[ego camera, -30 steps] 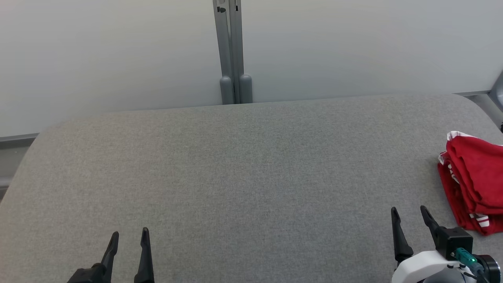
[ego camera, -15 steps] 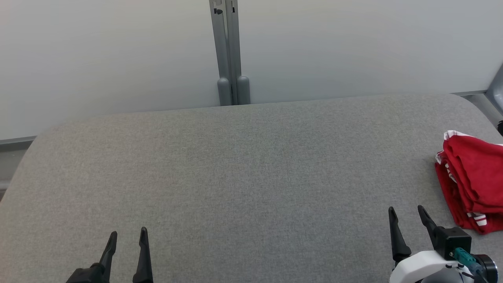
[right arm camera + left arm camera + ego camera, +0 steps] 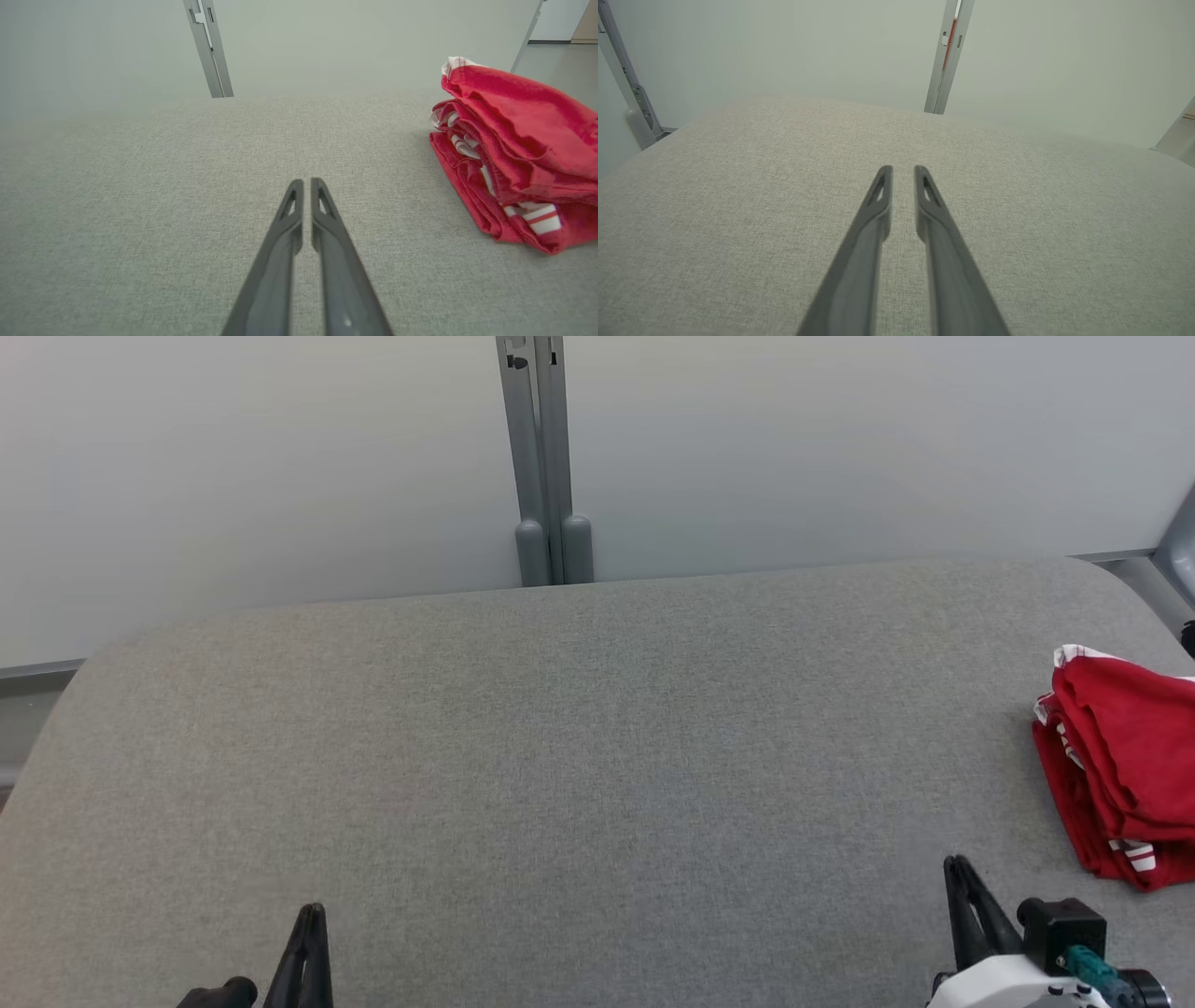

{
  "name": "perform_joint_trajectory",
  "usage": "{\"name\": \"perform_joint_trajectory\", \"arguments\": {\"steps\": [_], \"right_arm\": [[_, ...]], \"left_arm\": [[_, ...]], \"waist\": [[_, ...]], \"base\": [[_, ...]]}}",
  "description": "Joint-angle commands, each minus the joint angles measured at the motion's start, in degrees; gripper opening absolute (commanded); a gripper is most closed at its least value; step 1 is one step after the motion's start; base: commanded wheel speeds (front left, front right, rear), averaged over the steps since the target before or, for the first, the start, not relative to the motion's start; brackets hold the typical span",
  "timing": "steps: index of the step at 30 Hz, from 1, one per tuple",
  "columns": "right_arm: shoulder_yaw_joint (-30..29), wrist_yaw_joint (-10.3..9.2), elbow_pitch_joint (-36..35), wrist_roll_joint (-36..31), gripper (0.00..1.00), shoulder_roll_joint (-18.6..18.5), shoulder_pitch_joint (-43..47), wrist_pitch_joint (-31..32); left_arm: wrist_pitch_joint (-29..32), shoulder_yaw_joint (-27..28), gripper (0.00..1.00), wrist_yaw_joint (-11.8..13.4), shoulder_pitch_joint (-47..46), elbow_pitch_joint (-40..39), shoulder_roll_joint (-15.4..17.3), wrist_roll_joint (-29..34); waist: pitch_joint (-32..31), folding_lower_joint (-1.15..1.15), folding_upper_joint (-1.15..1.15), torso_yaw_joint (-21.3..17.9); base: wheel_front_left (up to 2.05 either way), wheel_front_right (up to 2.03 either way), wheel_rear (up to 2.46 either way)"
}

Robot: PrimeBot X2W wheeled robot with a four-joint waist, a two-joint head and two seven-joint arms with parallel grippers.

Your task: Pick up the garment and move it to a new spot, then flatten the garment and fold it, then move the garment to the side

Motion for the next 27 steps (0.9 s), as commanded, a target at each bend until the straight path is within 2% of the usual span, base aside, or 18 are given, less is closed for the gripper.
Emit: {"name": "perform_joint_trajectory", "arguments": {"steps": [1, 3, 27], "right_arm": [[-0.11, 0.0, 0.41, 0.33, 0.0, 0.05, 0.1, 0.18], [-0.06, 0.0, 1.45, 0.34, 0.0, 0.16, 0.78, 0.36], [-0.89, -0.02, -1.35, 26.59, 0.0, -0.06, -2.06, 6.61]], "left_arm": [[0.14, 0.06, 0.0, -0.01, -0.06, 0.43, -0.01, -0.32], [0.17, 0.04, 0.0, 0.0, 0.15, 1.37, -0.05, -0.32], [6.42, 2.06, 0.0, -0.38, -4.3, 0.68, 0.07, -23.38]], "waist": [[0.01, 0.0, 0.0, 0.0], [0.02, 0.0, 0.0, 0.0], [1.08, 0.0, 0.0, 0.07]], "base": [[0.0, 0.0, 0.0], [0.0, 0.0, 0.0], [0.0, 0.0, 0.0]]}}
